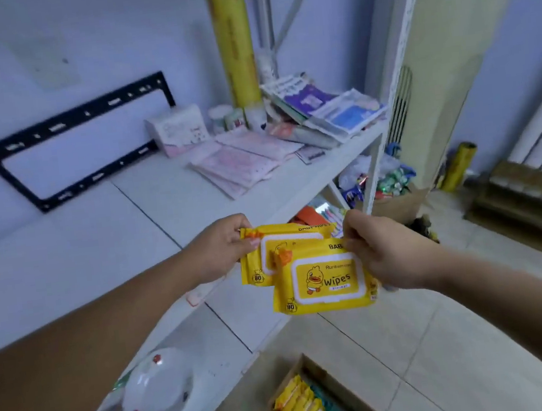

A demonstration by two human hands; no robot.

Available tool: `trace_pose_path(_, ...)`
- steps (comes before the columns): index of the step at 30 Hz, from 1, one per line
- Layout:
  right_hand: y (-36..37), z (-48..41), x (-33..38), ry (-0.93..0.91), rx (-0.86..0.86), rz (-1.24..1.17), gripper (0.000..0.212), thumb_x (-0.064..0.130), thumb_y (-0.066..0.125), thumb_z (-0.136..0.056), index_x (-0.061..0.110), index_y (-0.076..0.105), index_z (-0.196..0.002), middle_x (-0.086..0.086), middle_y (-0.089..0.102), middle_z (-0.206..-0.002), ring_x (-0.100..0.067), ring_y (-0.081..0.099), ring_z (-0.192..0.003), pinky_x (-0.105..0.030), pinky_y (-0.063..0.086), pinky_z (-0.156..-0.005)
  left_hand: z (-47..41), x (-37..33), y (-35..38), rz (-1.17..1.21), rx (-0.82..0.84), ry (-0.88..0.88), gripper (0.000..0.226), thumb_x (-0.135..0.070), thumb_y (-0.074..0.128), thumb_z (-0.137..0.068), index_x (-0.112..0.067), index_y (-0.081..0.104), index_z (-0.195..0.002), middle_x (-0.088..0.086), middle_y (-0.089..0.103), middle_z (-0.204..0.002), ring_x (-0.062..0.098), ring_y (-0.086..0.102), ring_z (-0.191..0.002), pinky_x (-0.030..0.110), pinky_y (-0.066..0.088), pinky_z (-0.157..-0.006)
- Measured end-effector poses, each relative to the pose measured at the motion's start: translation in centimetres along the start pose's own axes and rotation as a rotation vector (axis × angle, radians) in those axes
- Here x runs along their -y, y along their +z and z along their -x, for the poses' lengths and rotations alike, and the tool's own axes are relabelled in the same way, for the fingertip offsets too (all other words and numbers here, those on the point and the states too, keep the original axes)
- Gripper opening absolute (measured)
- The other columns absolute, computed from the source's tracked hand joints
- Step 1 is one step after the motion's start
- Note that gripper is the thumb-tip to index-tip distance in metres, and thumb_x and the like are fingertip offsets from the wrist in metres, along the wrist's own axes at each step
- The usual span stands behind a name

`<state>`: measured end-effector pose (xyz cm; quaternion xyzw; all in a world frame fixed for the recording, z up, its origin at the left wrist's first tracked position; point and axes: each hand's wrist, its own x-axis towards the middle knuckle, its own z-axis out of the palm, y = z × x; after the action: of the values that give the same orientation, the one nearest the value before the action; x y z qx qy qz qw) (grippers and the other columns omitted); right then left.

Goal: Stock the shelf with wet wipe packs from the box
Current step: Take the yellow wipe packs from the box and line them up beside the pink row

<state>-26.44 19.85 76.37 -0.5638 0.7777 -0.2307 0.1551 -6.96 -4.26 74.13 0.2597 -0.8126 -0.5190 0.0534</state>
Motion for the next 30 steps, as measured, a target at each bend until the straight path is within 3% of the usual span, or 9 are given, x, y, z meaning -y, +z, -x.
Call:
trace_pose_path(2,-1.2,-1.8,3.1,-0.080,-0.013,0.020,0.017,0.018,0.048,-0.102,0.017,0.042,-0.086,0.003,0.050,-0.074,-0.015,0.046,-0.066,-0.036,0.036,-0.061,2.6,-1.2,-3.2,-0.017,-0.063,0.004,0.019,-0.029,0.067,-0.094,-0.025,0.056,-0.079,0.002,0.061,-0.072,0.019,0.052,-0.070,0.034,0.038,-0.068)
trace_pose_path(5,-1.8,-4.5,8.0,-0.182,-0.018,0.009,0.014,0.017,0.049,-0.101,0.017,0.044,-0.088,0.002,0.053,-0.076,-0.018,0.048,-0.070,-0.041,0.041,-0.066,6.8,-2.1,-8.0,-0.031,-0.172,0.014,0.019,-0.035,0.067,-0.091,-0.030,0.057,-0.075,0.000,0.062,-0.072,0.019,0.056,-0.074,0.038,0.042,-0.075)
trace_pose_path(9,-0.4,-8.1,14.4,-0.297,0.004,-0.001,0.015,0.017,0.050,-0.101,0.021,0.046,-0.087,0.005,0.054,-0.074,-0.008,0.048,-0.067,-0.029,0.039,-0.059,12.9,-1.2,-13.6,-0.041,-0.317,0.003,0.022,-0.040,0.067,-0.089,-0.031,0.056,-0.072,-0.006,0.055,-0.063,0.017,0.047,-0.066,0.034,0.033,-0.065)
trace_pose_path(12,1.8,-10.8,19.7,-0.390,0.065,-0.003,0.017,0.015,0.049,-0.101,0.021,0.047,-0.086,0.005,0.056,-0.076,-0.013,0.050,-0.070,-0.031,0.042,-0.063,17.2,1.4,-17.5,-0.088,-0.419,-0.021,0.026,-0.034,0.064,-0.096,-0.031,0.054,-0.072,-0.011,0.045,-0.054,0.011,0.036,-0.054,0.029,0.024,-0.052)
trace_pose_path(15,5.1,-13.6,24.8,-0.452,0.128,-0.005,0.020,0.017,0.048,-0.101,0.025,0.043,-0.083,0.004,0.055,-0.075,-0.013,0.050,-0.069,-0.030,0.041,-0.061,21.1,4.9,-21.6,-0.088,-0.492,-0.048,0.026,-0.031,0.065,-0.096,-0.031,0.055,-0.073,-0.010,0.040,-0.052,0.008,0.031,-0.049,0.027,0.020,-0.048)
trace_pose_path(22,14.7,-19.5,34.3,-0.499,0.273,-0.044,0.023,0.019,0.043,-0.101,0.027,0.040,-0.081,0.004,0.056,-0.077,-0.012,0.046,-0.065,-0.027,0.039,-0.058,26.6,13.8,-30.9,0.042,-0.566,-0.115,0.027,-0.053,0.071,-0.072,-0.029,0.059,-0.077,0.008,0.045,-0.065,0.023,0.034,-0.065,0.041,0.024,-0.059)
trace_pose_path(25,18.3,-21.9,37.5,-0.500,0.296,-0.067,0.026,0.016,0.042,-0.102,0.028,0.038,-0.079,0.005,0.052,-0.075,-0.011,0.044,-0.064,-0.026,0.038,-0.058,27.7,16.4,-33.8,0.072,-0.602,-0.157,0.022,-0.042,0.072,-0.078,-0.024,0.060,-0.082,0.012,0.054,-0.073,0.021,0.044,-0.068,0.035,0.030,-0.061)
trace_pose_path(28,21.6,-24.0,39.8,-0.500,0.306,-0.095,0.027,0.014,0.043,-0.102,0.028,0.038,-0.079,0.008,0.051,-0.073,-0.009,0.043,-0.063,-0.022,0.036,-0.057,28.1,19.3,-36.1,0.148,-0.619,-0.201,0.015,-0.012,0.066,-0.095,-0.012,0.054,-0.086,0.012,0.059,-0.078,0.020,0.052,-0.072,0.028,0.036,-0.061)
trace_pose_path(30,23.8,-25.0,40.9,-0.503,0.323,-0.116,0.024,0.014,0.043,-0.102,0.026,0.040,-0.081,0.009,0.051,-0.073,-0.008,0.044,-0.064,-0.022,0.036,-0.057,28.3,20.9,-37.1,0.191,-0.615,-0.235,0.018,-0.016,0.069,-0.094,-0.006,0.054,-0.090,0.014,0.062,-0.083,0.023,0.056,-0.078,0.032,0.042,-0.067)
